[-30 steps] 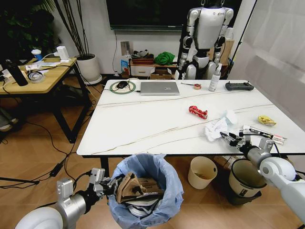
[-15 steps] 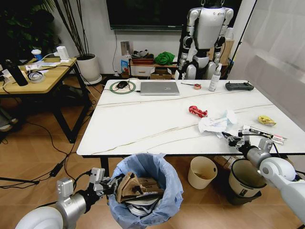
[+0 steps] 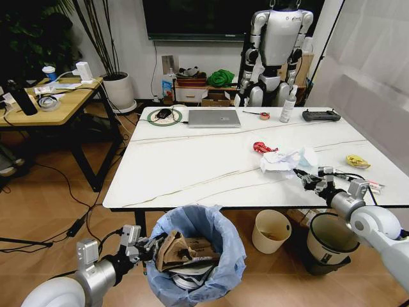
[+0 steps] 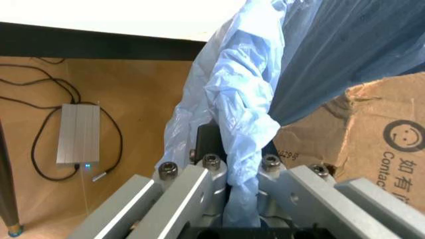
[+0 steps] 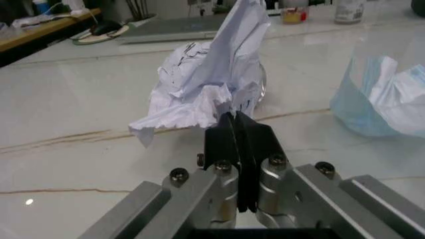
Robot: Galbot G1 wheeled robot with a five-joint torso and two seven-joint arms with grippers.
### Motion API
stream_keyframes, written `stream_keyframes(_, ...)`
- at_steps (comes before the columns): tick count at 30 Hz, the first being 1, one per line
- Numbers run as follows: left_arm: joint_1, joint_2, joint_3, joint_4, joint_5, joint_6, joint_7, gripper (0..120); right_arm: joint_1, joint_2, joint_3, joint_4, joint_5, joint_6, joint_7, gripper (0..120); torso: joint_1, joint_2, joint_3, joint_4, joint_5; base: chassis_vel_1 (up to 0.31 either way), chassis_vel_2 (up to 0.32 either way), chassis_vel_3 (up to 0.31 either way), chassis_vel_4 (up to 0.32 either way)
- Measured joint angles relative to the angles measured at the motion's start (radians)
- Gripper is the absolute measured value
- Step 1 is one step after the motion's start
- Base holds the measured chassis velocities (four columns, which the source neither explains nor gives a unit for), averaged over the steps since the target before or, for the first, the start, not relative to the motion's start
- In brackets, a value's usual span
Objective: Pick up the trash bin and place the trash from the table into it.
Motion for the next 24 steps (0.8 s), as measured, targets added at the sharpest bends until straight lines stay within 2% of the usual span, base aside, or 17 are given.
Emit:
stream_keyframes(8,-0.004,-0.005,0.01,0.004,0.0,0.0,-0.003,0,-0.032,-0.039,0.042,0.085,0.002,0.028,-0.03,0,0.0,0.0,0.0,0.0,-0.0001,0.0,0.0,0.0,0.0)
stream_keyframes(12,-0.006,-0.01,0.012,0.005,0.0,0.0,-0.004,0,-0.061,-0.091,0.076,0.202,0.02,0.055,-0.056,0,0.0,0.0,0.0,0.0,-0.0001,0.0,0.0,0.0,0.0)
stream_keyframes(21,-0.005,-0.013,0.012,0.005,0.0,0.0,-0.004,0,-0.061,-0.147,0.078,0.365,0.037,0.075,-0.072,0,0.0,0.0,0.0,0.0,-0.0004,0.0,0.0,0.0,0.0)
stream_keyframes(24,-0.007,-0.014,0.01,0.004,-0.002,0.0,-0.004,0,-0.057,-0.189,0.063,0.482,0.045,0.09,-0.081,0,0.0,0.0,0.0,0.0001,-0.0002,0.0,0.0,0.0,0.0)
